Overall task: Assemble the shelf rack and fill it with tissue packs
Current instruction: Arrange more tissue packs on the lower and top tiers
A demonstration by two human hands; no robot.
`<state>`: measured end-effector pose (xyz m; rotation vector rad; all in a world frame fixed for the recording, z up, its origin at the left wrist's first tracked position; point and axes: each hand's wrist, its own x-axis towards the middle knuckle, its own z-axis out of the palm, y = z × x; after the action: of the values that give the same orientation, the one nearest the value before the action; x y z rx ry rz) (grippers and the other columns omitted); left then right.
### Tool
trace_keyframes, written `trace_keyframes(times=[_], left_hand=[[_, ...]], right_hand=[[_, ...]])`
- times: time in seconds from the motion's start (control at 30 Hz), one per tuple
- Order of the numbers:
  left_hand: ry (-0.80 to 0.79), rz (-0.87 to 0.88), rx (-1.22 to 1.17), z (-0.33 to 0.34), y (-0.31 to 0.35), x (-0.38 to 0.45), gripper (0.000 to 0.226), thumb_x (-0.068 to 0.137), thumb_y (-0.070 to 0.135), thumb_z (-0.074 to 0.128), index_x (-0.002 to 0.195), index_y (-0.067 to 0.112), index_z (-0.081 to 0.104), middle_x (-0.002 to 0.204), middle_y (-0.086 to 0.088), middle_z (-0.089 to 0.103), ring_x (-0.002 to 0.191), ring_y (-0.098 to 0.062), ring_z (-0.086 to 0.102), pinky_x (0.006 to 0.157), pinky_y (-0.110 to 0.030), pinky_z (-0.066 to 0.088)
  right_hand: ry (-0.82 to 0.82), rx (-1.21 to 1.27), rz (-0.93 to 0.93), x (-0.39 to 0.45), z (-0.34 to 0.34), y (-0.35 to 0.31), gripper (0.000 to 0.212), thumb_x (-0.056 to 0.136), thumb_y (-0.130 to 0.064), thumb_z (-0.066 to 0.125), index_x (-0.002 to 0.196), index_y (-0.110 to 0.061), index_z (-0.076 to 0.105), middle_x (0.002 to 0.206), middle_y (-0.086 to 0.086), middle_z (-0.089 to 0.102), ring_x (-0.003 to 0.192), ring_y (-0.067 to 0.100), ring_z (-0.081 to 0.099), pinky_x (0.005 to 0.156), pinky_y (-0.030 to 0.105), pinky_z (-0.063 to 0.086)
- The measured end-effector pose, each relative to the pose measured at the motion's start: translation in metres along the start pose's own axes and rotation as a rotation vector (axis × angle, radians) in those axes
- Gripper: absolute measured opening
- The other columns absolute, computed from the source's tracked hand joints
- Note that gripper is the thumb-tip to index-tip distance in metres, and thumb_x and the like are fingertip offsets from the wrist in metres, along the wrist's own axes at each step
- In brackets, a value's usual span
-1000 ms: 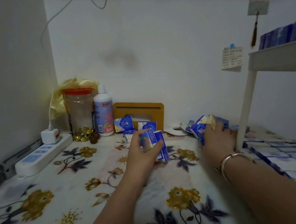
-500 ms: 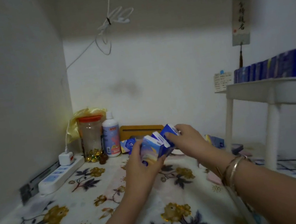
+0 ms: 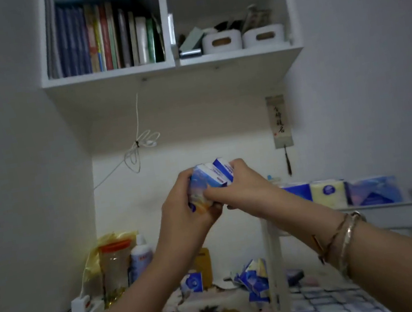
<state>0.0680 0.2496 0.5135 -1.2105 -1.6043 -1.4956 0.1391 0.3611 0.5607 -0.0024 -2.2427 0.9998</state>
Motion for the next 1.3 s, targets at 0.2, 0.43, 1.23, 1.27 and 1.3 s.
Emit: trace_keyframes(times=[0.2, 0.43, 1.23, 1.27, 1.3], left_hand=[[-0.1, 0.069, -0.04, 0.054, 0.073, 0.046, 0.058, 0.072, 0.025, 0.08, 0.121, 0.034, 0.05, 0.112, 0.016, 0.062, 0.099, 0.002, 0.061, 0.079, -0.016, 0.052], [-0.481, -0.038, -0.008, 0.128, 0.106, 0.069, 0.049, 0.089, 0.037, 0.061, 0.135, 0.028, 0.048, 0.14, 0.009, 0.05, 0.119, -0.007, 0.052, 0.098, -0.026, 0.044], [-0.981, 0.177, 0.514, 0.181, 0.101, 0.061, 0.029, 0.09, 0.042, 0.059, 0.111, 0.022, 0.063, 0.095, -0.003, 0.065, 0.083, -0.019, 0.059, 0.07, -0.029, 0.045], [-0.982, 0.195, 0.532, 0.181, 0.101, 0.06, 0.028, 0.091, 0.043, 0.058, 0.111, 0.023, 0.061, 0.096, -0.003, 0.065, 0.085, -0.02, 0.059, 0.072, -0.031, 0.046], [-0.982, 0.217, 0.554, 0.181, 0.1, 0.059, 0.028, 0.092, 0.044, 0.056, 0.113, 0.025, 0.059, 0.098, -0.003, 0.064, 0.086, -0.02, 0.058, 0.076, -0.034, 0.048]], right_hand=[[0.099, 0.092, 0.006, -0.005, -0.099, -0.01, 0.076, 0.049, -0.041, 0.07, 0.115, -0.01, 0.049, 0.1, 0.006, 0.064, 0.09, 0.019, 0.066, 0.084, 0.045, 0.058], [0.336, 0.186, 0.15, -0.023, -0.212, 0.049, 0.044, 0.074, -0.024, 0.063, 0.112, -0.013, 0.044, 0.099, 0.008, 0.06, 0.084, 0.019, 0.062, 0.076, 0.036, 0.053], [-0.371, -0.592, 0.305, -0.035, -0.23, 0.109, 0.066, 0.058, -0.029, 0.044, 0.117, 0.0, 0.052, 0.099, 0.011, 0.052, 0.082, 0.019, 0.042, 0.072, 0.03, 0.032], [-0.37, -0.595, 0.299, -0.035, -0.229, 0.11, 0.067, 0.058, -0.029, 0.044, 0.117, 0.0, 0.052, 0.099, 0.01, 0.052, 0.083, 0.019, 0.042, 0.073, 0.031, 0.032], [-0.365, -0.591, 0.289, -0.036, -0.228, 0.109, 0.065, 0.058, -0.028, 0.044, 0.116, 0.001, 0.051, 0.099, 0.01, 0.051, 0.083, 0.019, 0.042, 0.073, 0.031, 0.032]])
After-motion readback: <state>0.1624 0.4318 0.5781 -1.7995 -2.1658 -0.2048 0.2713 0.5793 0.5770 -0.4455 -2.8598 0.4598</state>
